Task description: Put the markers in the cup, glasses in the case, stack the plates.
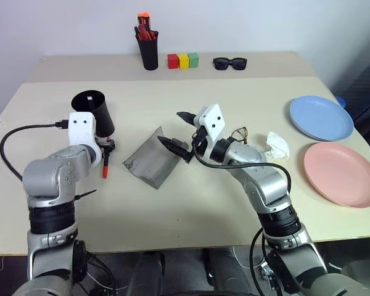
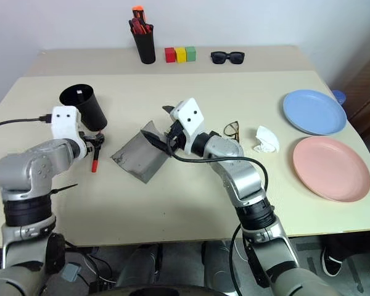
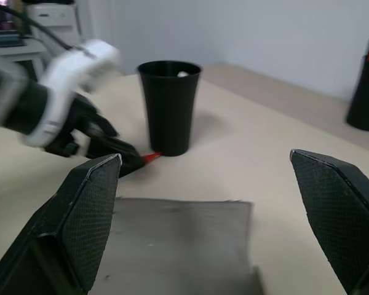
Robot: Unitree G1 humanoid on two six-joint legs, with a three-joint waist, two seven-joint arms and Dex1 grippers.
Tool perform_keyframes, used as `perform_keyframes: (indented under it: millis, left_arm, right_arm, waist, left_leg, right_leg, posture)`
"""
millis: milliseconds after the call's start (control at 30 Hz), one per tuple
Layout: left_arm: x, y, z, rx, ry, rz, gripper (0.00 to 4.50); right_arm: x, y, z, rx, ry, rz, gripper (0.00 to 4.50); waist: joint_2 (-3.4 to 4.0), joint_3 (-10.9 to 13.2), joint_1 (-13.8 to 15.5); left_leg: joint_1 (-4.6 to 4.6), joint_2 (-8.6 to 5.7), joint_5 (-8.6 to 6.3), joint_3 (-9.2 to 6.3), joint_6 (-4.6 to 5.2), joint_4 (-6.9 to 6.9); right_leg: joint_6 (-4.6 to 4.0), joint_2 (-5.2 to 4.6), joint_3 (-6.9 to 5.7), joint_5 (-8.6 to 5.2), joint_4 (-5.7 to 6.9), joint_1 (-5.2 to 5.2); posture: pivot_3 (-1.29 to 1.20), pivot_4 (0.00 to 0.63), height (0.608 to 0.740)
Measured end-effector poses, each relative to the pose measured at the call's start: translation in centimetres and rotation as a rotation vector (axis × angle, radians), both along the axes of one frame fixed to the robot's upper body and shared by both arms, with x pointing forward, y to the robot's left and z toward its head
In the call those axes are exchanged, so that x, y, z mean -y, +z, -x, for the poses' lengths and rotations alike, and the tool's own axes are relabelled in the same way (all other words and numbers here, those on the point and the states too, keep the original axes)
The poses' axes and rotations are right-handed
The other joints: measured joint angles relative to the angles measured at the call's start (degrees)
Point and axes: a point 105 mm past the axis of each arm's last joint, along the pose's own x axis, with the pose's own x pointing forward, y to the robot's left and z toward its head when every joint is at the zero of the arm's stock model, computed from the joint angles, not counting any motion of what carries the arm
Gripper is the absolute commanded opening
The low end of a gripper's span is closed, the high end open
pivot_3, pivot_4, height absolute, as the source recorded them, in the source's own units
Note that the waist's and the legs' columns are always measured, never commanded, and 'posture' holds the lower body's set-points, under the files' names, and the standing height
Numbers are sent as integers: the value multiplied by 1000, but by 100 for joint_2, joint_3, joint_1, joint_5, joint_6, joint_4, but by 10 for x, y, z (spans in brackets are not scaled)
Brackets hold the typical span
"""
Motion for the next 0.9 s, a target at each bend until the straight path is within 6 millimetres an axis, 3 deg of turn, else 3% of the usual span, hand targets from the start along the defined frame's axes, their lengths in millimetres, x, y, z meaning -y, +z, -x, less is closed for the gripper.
perform_keyframes:
  millis: [100,300,500,600,700,800,900]
  left_arm:
    - [4,-3,-5,-34,-8,28,3013]
    - [4,-3,-9,-40,2,27,30]
    - [4,-3,2,-24,-59,36,30]
    - [7,6,7,102,-161,-25,30]
    - [18,34,7,308,-274,-55,30]
    - [37,88,12,615,-412,-46,30]
    - [34,143,15,878,-372,-22,30]
  right_arm:
    - [1,2,2,9,-10,-5,4500]
    - [2,2,2,10,-21,-5,4500]
    - [4,1,2,12,-21,3,4500]
    - [4,1,2,12,-16,7,4500]
    - [2,1,3,10,-2,8,4500]
    - [-2,0,8,-13,72,10,4500]
    - [-4,-3,16,-27,158,42,4500]
  waist:
    - [0,0,6]
    - [0,0,1]
    - [1,0,-9]
    - [2,1,4]
    - [2,0,32]
    - [2,0,41]
    - [2,1,37]
  left_leg:
    - [1,0,1,0,-2,0]
    - [3,0,2,0,-3,-1]
    - [2,0,1,1,-4,-5]
    - [-2,0,2,1,-6,-6]
    - [-5,0,4,2,-10,-4]
    - [-9,0,4,3,-10,-2]
    - [-8,0,4,3,-9,-1]
  right_leg:
    - [0,-1,0,0,0,1]
    - [0,-1,0,0,1,1]
    - [0,-4,1,0,0,-1]
    - [-2,-4,1,0,-2,-5]
    - [-8,-7,1,-3,-7,-2]
    - [-18,-9,1,-9,-14,-1]
    - [-3,-6,0,-1,-13,0]
  posture:
    - [0,150,740]
    - [0,150,740]
    - [0,150,740]
    - [0,150,740]
    - [0,150,740]
    - [0,150,740]
    - [0,150,740]
